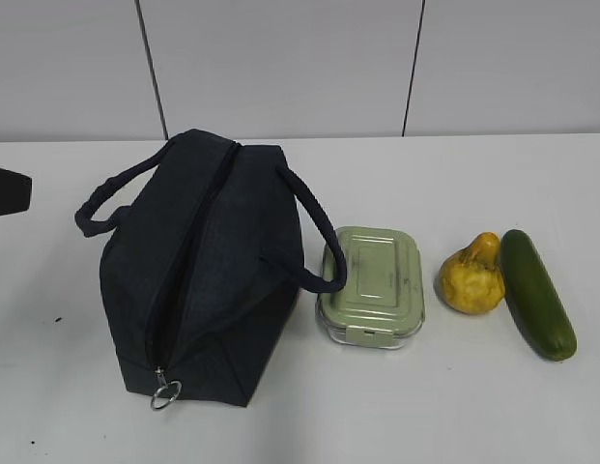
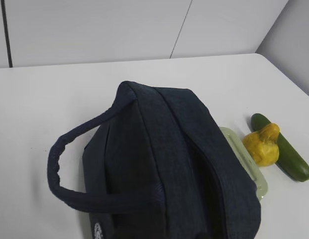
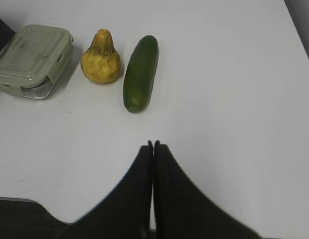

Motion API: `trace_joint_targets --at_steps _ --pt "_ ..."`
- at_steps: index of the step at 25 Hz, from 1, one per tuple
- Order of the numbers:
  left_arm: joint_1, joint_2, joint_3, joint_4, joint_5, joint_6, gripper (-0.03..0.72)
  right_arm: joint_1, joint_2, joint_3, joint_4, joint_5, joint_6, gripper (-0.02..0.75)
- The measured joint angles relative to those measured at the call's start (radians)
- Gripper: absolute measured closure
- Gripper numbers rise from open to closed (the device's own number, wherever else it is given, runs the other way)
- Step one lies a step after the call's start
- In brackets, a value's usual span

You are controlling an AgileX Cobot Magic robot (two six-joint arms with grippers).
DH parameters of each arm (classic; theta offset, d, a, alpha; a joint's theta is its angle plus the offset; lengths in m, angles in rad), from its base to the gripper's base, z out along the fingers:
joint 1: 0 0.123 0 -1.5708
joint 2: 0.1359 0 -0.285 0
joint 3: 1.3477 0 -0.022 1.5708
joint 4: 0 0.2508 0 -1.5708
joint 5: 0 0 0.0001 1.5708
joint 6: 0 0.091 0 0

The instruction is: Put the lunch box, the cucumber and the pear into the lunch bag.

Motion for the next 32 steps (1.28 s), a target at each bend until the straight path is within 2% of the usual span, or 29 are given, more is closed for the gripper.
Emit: trace_joint_targets --at_steps 9,12,15,20,23,26,29,32 --pt "-0.155 0.131 0.000 -0.001 -0.097 0.014 0.437 0.000 0.000 0.000 0.002 0.000 0.000 0.732" --pt "-0.184 0.190 0.000 0.000 -0.103 0.014 0.437 0.000 0.000 0.000 0.012 0.000 0.000 0.725" --pt "-0.191 0.234 0.000 0.015 -0.085 0.013 0.437 0.000 0.004 0.000 0.035 0.000 0.000 0.660" --pt "-0.191 0.275 -0.001 0.040 -0.110 0.009 0.437 0.000 0.054 0.000 0.062 0.000 0.000 0.438" --pt "-0.191 0.308 -0.002 0.040 -0.111 0.009 0.437 0.000 0.079 -0.008 0.064 -0.019 0.000 0.388" --pt "-0.191 0.348 -0.002 0.040 -0.106 0.009 0.442 0.000 0.113 -0.020 0.065 -0.033 0.000 0.378" --pt "-0.191 0.372 -0.002 0.038 -0.106 0.007 0.491 0.000 0.163 -0.033 0.065 -0.051 0.000 0.374" --pt "-0.191 0.377 -0.008 0.035 -0.106 0.006 0.643 0.000 0.228 -0.045 0.066 -0.110 -0.002 0.374"
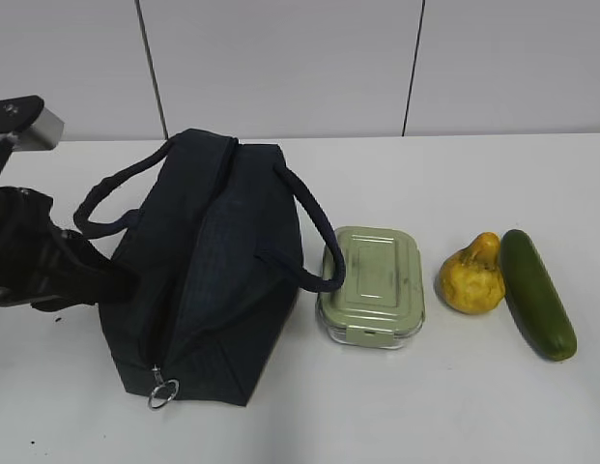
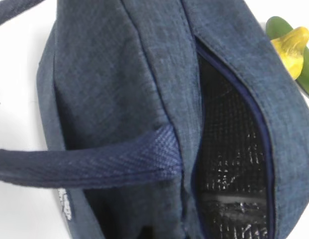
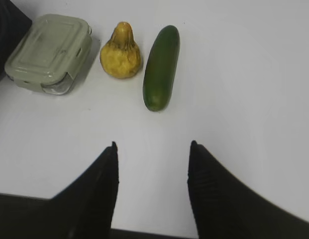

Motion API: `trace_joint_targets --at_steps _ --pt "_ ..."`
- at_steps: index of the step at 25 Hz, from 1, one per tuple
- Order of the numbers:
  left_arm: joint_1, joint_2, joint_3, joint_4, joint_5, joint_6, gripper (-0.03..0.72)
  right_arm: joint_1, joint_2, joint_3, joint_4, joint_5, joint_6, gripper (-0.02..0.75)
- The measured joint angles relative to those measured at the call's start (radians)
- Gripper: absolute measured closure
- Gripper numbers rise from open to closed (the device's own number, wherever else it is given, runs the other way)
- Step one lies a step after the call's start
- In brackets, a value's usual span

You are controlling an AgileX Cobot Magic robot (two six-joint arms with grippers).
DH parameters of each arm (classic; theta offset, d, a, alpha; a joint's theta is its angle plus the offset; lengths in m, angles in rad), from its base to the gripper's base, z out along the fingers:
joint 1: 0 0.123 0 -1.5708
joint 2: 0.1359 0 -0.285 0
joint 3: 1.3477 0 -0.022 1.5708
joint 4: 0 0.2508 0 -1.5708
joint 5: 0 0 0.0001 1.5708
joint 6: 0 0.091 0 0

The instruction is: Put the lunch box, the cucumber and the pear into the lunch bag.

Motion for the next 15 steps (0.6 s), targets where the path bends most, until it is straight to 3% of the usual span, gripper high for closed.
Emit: trace_joint_targets --at_steps 3,15 --pt "0.000 0.001 -0.004 0.004 -0.005 0.000 0.694 0.000 0.107 -0.036 0.002 -0.087 -0.002 0.373" --pt "0.000 0.002 -0.004 0.004 -0.017 0.000 0.703 0.000 0.806 -0.208 -0.041 -0.383 0.029 0.372"
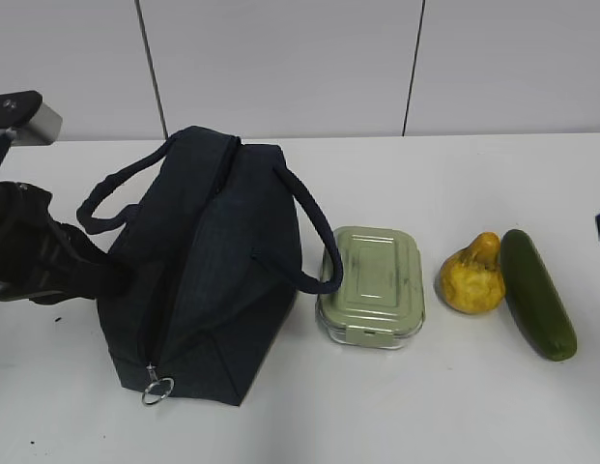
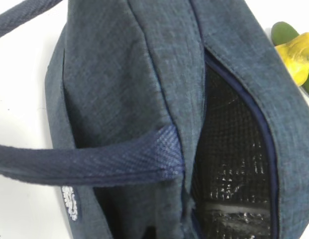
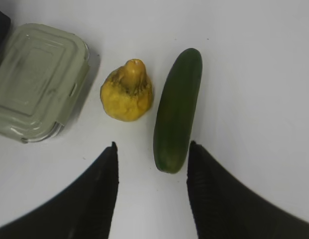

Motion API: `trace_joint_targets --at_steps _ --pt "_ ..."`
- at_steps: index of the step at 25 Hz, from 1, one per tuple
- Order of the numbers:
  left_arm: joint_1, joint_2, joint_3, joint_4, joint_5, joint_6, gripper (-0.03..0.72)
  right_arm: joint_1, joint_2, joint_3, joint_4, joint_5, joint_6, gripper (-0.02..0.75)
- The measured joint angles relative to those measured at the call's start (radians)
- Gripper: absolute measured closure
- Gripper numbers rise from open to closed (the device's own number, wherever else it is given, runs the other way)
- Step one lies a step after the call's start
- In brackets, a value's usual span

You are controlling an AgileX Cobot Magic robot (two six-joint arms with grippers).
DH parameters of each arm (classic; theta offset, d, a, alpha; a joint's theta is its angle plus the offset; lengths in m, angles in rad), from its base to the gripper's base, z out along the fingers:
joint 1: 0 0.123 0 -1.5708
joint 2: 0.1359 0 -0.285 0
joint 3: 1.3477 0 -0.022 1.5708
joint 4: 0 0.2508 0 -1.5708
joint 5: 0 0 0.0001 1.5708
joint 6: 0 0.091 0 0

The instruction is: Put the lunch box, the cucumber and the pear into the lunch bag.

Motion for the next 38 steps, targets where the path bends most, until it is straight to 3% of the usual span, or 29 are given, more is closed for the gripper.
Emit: trace_joint_targets --at_steps 5,12,20,27,38 --pt "0.000 0.000 0.000 0.000 0.001 0.000 0.703 -0.082 0.287 -0.156 0.081 -0.023 0.033 0.372" --pt "0.000 0.000 0.000 0.000 0.001 0.007 0.703 -0.319 0.632 -0.386 0.456 0.151 -0.264 0.372" --pt "0.000 0.000 0.000 0.000 0.000 0.009 0.703 -0.341 0.841 -0.565 0.450 0.206 -0.305 0.367" --pt "0.000 0.000 0.000 0.000 -0.003 0.009 0.703 -0.341 0.980 -0.715 0.394 0.303 -0.332 0.215" --pt "0.000 0.000 0.000 -0.004 -0.004 0.009 0.704 -0.341 1.099 -0.763 0.413 0.318 -0.334 0.200"
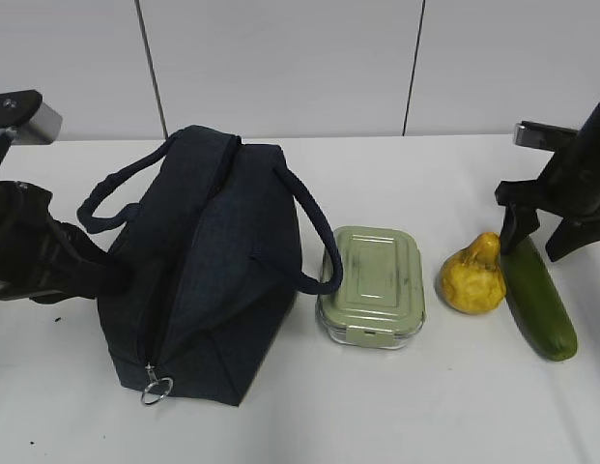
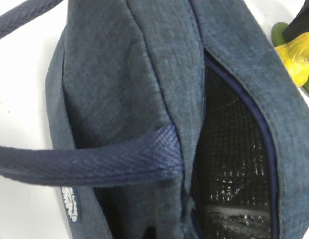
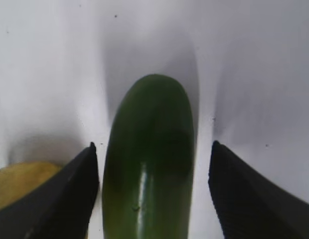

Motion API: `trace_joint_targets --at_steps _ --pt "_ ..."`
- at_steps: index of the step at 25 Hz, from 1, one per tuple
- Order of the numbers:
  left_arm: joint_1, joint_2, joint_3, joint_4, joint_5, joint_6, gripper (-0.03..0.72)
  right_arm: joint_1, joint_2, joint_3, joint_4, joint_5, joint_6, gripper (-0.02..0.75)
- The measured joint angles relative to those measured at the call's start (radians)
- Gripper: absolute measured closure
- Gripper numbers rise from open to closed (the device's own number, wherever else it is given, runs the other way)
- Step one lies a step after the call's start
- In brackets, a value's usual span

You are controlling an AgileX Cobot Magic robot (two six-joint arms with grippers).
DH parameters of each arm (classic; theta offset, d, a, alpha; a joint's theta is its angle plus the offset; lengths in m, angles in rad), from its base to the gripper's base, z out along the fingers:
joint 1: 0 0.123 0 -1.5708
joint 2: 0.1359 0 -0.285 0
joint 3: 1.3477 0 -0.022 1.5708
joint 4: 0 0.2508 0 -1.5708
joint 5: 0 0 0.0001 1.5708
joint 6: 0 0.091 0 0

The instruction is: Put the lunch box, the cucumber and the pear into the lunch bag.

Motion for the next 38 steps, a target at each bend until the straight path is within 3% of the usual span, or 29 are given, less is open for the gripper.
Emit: trace_joint_targets --at_steps 2,8,20,26,34,38 --pt "0.000 0.000 0.000 -0.001 0.000 0.000 0.704 0.000 0.009 0.000 0.002 0.005 0.000 0.214" --pt "0.000 0.000 0.000 -0.002 -0.002 0.000 0.704 0.000 0.009 -0.005 0.000 0.037 -0.026 0.353" --pt "0.000 0.000 0.000 -0.003 -0.002 0.000 0.704 0.000 0.009 -0.014 0.005 0.061 -0.048 0.381" --pt "0.000 0.000 0.000 -0.003 -0.002 0.000 0.704 0.000 0.015 -0.013 0.013 0.063 -0.076 0.320" --pt "0.000 0.000 0.000 -0.003 -0.002 0.000 0.704 0.000 0.032 -0.013 0.021 0.076 -0.083 0.308" --pt "0.000 0.000 0.000 -0.003 -0.002 0.000 0.704 0.000 0.056 -0.011 0.022 0.089 -0.083 0.345"
